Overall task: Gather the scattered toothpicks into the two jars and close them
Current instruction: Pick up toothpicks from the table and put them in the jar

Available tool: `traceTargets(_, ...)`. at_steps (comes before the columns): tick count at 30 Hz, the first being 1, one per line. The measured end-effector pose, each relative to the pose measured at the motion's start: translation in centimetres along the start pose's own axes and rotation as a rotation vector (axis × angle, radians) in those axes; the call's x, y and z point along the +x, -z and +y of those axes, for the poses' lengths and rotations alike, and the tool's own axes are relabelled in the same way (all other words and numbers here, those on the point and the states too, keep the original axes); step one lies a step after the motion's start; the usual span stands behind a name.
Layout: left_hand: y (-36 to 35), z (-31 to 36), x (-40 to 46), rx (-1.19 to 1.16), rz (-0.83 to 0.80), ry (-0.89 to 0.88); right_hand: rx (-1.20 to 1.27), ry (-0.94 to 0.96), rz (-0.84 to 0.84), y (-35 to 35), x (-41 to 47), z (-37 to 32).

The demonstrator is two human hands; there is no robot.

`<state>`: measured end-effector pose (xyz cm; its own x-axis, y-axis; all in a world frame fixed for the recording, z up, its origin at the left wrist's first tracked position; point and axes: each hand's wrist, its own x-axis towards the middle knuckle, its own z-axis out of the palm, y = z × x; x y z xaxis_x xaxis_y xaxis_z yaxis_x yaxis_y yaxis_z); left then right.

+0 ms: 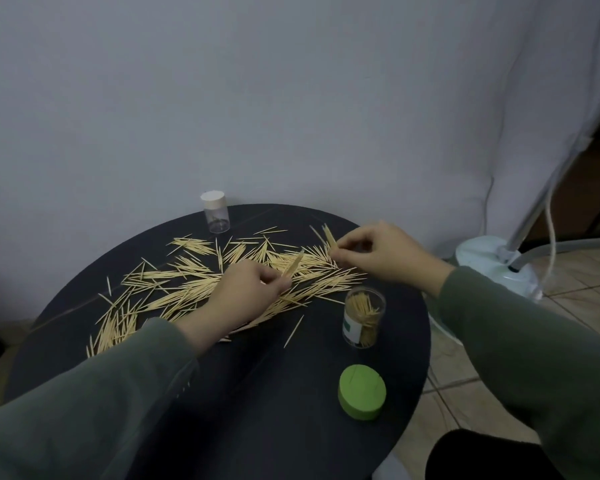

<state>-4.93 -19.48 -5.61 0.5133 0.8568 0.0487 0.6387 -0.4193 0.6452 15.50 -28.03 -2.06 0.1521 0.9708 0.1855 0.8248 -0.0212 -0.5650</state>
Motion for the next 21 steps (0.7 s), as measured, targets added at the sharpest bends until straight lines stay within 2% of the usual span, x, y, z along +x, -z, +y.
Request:
traceTargets(4, -1.1, 1.8, -0.8, -0.383, -0.014, -0.055, 0.233, -0.084, 0.023, 0.7, -1.9, 0.2)
traceTargets(8, -2.8, 3.4, -1.6, -0.613, -0.007, -0.105, 0.325, -0.131, 0.020, 0.3, -3.5, 0.5)
traceTargets(13, -4.5, 4.5, -1.8, -0.705, -0.029, -0.124, 0.419, -0.132, 0.071, 0.2, -4.9, 0.9)
traceTargets(21, -6.0, 5.4, -2.2, -0.857, -0.096, -0.069, 0.378, -0.140, 0.096, 0.8, -5.9, 1.7)
